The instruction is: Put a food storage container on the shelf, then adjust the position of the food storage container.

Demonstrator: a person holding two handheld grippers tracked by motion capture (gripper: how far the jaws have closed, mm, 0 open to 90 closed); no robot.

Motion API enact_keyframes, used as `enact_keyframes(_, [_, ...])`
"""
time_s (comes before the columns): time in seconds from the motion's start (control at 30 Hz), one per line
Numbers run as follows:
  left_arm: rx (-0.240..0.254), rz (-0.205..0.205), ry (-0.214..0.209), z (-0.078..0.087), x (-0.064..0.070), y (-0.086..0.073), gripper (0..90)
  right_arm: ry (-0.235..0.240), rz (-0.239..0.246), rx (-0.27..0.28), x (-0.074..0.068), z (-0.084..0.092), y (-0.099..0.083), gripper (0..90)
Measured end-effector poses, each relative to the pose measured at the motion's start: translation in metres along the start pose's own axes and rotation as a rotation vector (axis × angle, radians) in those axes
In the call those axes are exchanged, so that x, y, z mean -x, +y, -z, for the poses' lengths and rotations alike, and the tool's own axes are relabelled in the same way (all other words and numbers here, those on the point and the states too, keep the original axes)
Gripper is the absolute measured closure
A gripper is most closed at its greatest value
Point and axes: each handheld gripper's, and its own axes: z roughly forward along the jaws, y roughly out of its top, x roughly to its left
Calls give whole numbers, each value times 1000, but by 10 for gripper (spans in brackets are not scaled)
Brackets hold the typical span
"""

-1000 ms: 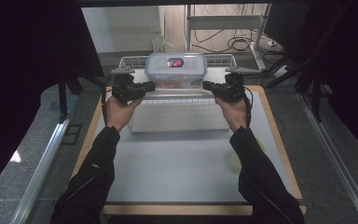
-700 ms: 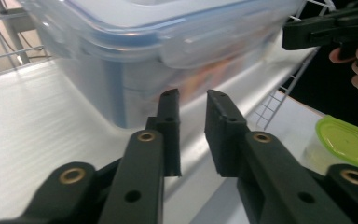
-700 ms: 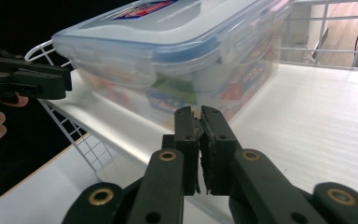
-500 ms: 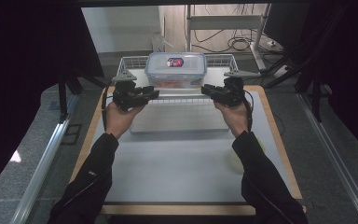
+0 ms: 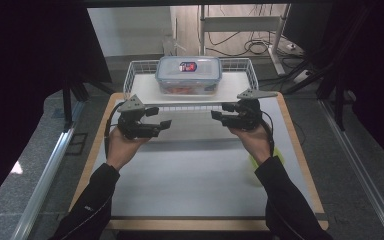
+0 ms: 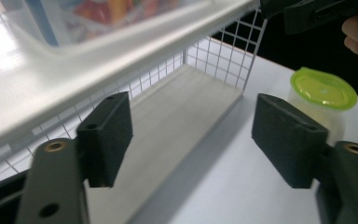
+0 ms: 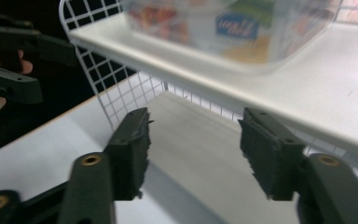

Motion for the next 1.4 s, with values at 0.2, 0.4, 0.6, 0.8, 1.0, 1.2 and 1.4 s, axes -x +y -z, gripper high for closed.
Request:
enact_keyframes(0.2, [-6, -21, -19, 3, 15, -19, 208, -4, 35, -27, -9, 5, -19, 299])
enact_keyframes(0.4, [-20, -38, -19, 4, 28, -38, 134, -17, 61, -59, -14, 8, -37, 212])
enact_keyframes(0.6, [-50, -26, -24, 6, 34, -63, 61, -15, 60, -67, -18, 11, -52, 131])
enact_keyframes(0.8, [-67, -16, 4, 13, 38, -89, 25, -10, 64, -103, -25, 13, -74, 93])
enact_keyframes(1.0, [-70, -22, 6, 18, 45, -109, 7, -12, 68, -130, -32, 19, -95, 84])
enact_keyframes(1.2, [-119, -59, 27, 20, 53, -124, 3, -28, 79, -182, -34, 25, -117, 82])
enact_keyframes(1.4, [-114, -63, 36, 21, 53, -129, 0, -56, 82, -224, -29, 28, -127, 36])
